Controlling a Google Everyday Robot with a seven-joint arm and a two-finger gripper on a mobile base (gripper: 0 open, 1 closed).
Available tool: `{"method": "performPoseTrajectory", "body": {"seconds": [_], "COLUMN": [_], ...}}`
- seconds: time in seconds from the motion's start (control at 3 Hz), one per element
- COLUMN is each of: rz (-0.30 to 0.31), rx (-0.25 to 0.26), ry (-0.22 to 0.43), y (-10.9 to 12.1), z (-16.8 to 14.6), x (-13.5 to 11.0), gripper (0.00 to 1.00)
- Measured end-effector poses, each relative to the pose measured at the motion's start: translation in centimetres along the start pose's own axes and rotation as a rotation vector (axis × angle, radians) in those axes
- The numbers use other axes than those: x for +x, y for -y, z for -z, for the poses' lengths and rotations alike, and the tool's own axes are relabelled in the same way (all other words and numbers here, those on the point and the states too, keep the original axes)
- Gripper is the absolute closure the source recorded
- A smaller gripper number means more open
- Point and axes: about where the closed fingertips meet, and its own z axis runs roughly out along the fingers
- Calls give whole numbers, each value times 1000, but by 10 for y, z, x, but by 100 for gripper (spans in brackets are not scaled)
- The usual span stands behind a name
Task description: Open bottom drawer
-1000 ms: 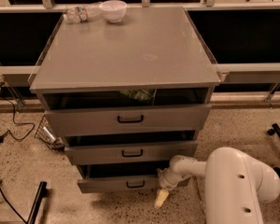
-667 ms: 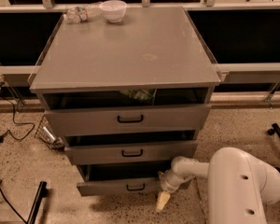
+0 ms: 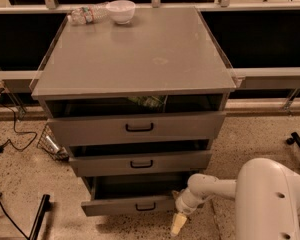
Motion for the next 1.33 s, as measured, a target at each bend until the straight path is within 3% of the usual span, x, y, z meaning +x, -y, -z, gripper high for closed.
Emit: {"method": "performPoseTrajectory", "body": {"seconds": [0.67, 1.33], "rz": [-24, -51], "rx": [-60, -153], "ry": [-22, -64], "y": [-42, -73], "z": [9, 12], "x": [12, 21], "gripper": [0, 0]}}
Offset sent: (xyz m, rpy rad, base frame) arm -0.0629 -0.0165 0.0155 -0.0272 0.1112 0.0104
